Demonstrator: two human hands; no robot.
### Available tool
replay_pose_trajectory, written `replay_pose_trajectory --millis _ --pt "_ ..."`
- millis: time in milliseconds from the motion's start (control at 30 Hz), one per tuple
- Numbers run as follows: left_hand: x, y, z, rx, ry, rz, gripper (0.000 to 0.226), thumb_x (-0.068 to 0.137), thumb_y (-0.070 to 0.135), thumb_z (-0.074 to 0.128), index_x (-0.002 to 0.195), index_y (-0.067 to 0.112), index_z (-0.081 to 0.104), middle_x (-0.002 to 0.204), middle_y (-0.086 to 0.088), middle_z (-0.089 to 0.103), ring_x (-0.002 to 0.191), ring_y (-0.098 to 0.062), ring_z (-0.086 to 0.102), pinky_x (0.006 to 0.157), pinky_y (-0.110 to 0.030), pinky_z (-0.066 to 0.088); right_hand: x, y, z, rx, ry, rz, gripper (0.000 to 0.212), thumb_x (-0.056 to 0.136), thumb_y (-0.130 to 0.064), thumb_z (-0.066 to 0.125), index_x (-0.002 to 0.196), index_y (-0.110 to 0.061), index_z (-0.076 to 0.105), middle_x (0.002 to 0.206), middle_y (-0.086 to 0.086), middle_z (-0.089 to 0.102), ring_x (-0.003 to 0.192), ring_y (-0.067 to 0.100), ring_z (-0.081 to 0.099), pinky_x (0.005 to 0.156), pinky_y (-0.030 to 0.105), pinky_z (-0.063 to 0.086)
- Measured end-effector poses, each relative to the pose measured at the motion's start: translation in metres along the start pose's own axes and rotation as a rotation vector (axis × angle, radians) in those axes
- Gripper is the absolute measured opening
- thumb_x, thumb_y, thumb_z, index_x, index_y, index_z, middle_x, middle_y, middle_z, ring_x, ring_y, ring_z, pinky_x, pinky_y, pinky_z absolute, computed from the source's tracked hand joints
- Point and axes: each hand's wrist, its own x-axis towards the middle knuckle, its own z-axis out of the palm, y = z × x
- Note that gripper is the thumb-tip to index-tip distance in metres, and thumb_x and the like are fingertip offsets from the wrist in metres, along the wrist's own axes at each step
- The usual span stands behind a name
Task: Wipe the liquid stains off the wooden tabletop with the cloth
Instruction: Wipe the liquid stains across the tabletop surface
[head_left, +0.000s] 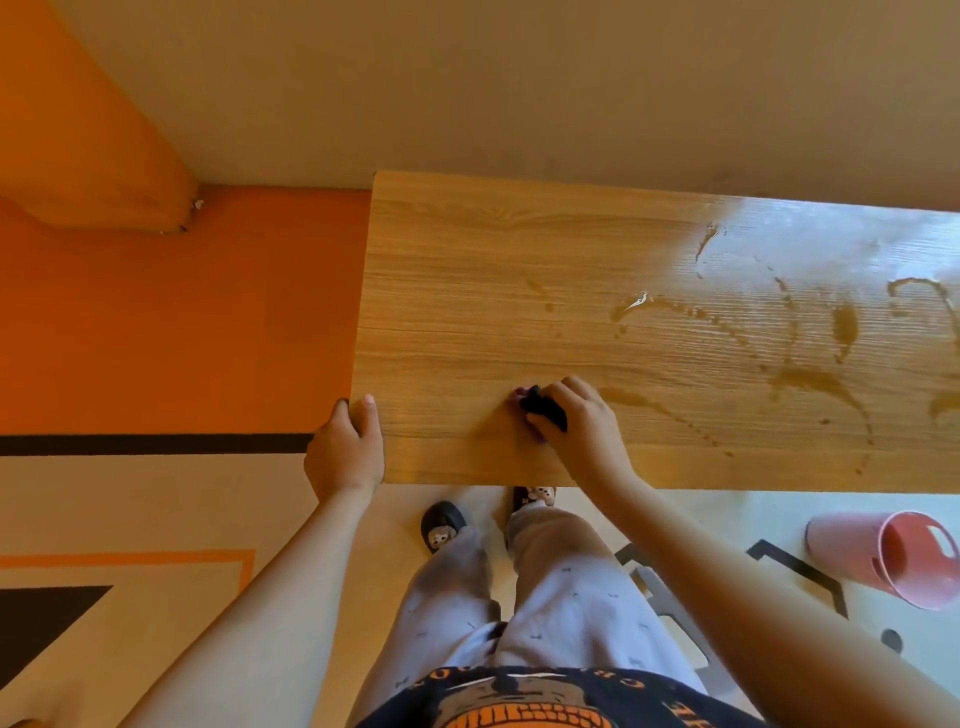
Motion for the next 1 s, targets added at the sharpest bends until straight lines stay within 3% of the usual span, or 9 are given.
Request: replay_pose_trajectory --millis 200,367,467,600,700,767,800,867,1000 --pt "0.001 0.000 0.001 0.014 0.000 -0.005 0.042 0.101 0.045 0.034 0.085 0.012 0.055 0.078 -0.003 0.056 0.069 -0.022 0.050 0.058 -0.030 0.035 -0.035 0.017 -0.018 -0.022 -0.258 -0.187 0.023 0.074 -0.012 0.076 0.095 -0.007 0.067 0.091 0.005 0.063 0.085 0.022 0.059 0.075 0.032 0.049" --pt "0.003 0.000 0.002 0.042 0.013 0.007 0.042 0.101 0.046 0.033 0.083 0.013 0.053 0.077 -0.003 0.056 0.068 -0.025 0.051 0.058 -0.031 0.037 0.015 0.036 -0.034 -0.106 -0.110 -0.088 0.022 0.079 -0.012 0.072 0.099 -0.004 0.066 0.094 0.010 0.063 0.089 0.028 0.057 0.077 0.040 0.050" --pt "0.002 0.000 0.001 0.100 0.031 0.004 0.043 0.100 0.047 0.031 0.084 0.015 0.052 0.076 -0.003 0.055 0.066 -0.025 0.050 0.057 -0.031 0.035 0.023 0.024 -0.025 -0.106 -0.026 -0.034 0.022 0.080 -0.012 0.070 0.100 -0.004 0.066 0.095 0.010 0.063 0.091 0.027 0.056 0.078 0.030 0.041" --pt "0.000 0.001 0.001 0.170 0.051 -0.004 0.042 0.100 0.048 0.029 0.085 0.014 0.050 0.075 -0.006 0.056 0.063 -0.026 0.049 0.054 -0.030 0.032 -0.022 0.009 -0.010 -0.049 -0.113 -0.144 0.021 0.076 -0.011 0.074 0.095 -0.006 0.067 0.092 0.007 0.064 0.087 0.025 0.059 0.077 0.033 0.048" --pt "-0.002 0.003 0.000 0.191 0.057 0.024 0.036 0.101 0.043 0.030 0.099 0.011 0.048 0.085 -0.011 0.060 0.065 -0.027 0.050 0.051 -0.028 0.028 -0.048 0.012 -0.009 -0.007 -0.228 -0.227 0.023 0.074 -0.016 0.077 0.094 -0.010 0.067 0.090 0.003 0.064 0.084 0.021 0.058 0.074 0.028 0.047" --pt "-0.002 0.007 -0.002 0.207 0.075 0.110 0.034 0.101 0.036 0.035 0.117 0.008 0.047 0.107 -0.015 0.061 0.083 -0.034 0.057 0.060 -0.036 0.041 -0.049 0.015 -0.011 -0.008 -0.313 -0.273 0.021 0.075 -0.018 0.076 0.093 -0.011 0.066 0.089 0.002 0.063 0.083 0.021 0.057 0.070 0.031 0.051" --pt "-0.001 0.011 -0.004 0.225 0.086 0.161 0.036 0.100 0.033 0.041 0.125 0.007 0.045 0.119 -0.016 0.057 0.099 -0.036 0.057 0.072 -0.042 0.046 -0.046 0.016 -0.014 -0.009 -0.351 -0.300 0.021 0.076 -0.018 0.076 0.093 -0.011 0.066 0.089 0.003 0.063 0.082 0.021 0.057 0.069 0.033 0.052" --pt "-0.003 0.022 -0.004 0.244 0.117 0.285 0.045 0.096 0.029 0.049 0.134 0.005 0.041 0.135 -0.017 0.048 0.122 -0.035 0.046 0.097 -0.047 0.040 -0.035 0.019 -0.019 0.002 -0.421 -0.350 0.020 0.077 -0.018 0.074 0.094 -0.010 0.067 0.089 0.004 0.063 0.081 0.022 0.058 0.068 0.033 0.052" --pt "0.004 0.051 0.012 0.233 0.091 0.491 0.047 0.095 0.027 0.048 0.136 0.004 0.041 0.142 -0.016 0.041 0.131 -0.032 0.038 0.107 -0.044 0.030 -0.001 0.021 -0.023 -0.023 -0.424 -0.395 0.023 0.078 -0.016 0.073 0.098 -0.006 0.067 0.091 0.007 0.064 0.084 0.023 0.059 0.073 0.031 0.050"
